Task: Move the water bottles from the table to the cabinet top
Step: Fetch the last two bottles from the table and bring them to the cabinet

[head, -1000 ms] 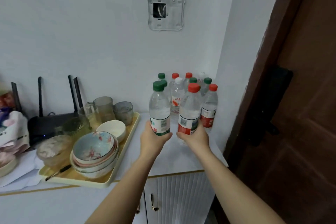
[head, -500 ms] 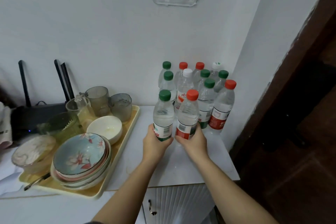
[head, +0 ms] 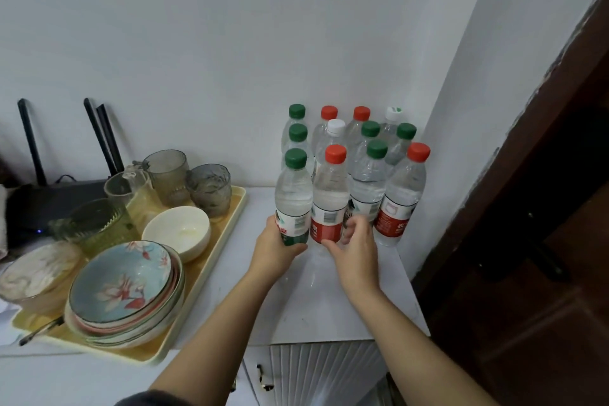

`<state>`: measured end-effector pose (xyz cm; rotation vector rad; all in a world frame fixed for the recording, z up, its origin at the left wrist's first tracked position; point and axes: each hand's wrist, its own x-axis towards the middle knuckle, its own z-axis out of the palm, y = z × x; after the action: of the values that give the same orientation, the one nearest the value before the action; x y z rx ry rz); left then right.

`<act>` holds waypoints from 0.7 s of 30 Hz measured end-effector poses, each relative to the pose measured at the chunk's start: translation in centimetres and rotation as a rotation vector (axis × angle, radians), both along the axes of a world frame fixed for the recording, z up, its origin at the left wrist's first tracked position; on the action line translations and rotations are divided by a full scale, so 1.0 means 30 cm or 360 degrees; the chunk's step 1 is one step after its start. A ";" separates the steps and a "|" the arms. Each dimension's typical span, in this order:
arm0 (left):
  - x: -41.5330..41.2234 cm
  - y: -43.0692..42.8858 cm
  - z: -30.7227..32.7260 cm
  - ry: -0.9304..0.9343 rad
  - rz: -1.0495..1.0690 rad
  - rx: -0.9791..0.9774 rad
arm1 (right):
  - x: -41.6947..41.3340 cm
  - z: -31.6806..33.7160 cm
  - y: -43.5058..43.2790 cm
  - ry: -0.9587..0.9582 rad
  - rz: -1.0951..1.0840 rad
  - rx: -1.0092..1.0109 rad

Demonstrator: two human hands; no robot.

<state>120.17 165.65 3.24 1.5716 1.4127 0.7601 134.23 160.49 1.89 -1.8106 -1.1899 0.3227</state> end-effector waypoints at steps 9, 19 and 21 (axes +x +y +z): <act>0.064 0.066 -0.001 -0.0051 0.0084 0.0022 | 0.040 -0.024 0.067 -0.0273 0.0091 -0.0041; 0.055 0.067 -0.012 -0.0103 0.0094 0.0117 | 0.067 -0.035 0.048 -0.0389 0.0062 0.0030; 0.053 0.048 -0.013 -0.0182 0.0124 0.0194 | 0.099 -0.037 0.011 -0.0426 -0.0082 0.0157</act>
<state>121.77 167.10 2.83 1.5464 1.3721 0.9836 137.20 160.82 0.77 -1.8340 -1.3150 -0.0100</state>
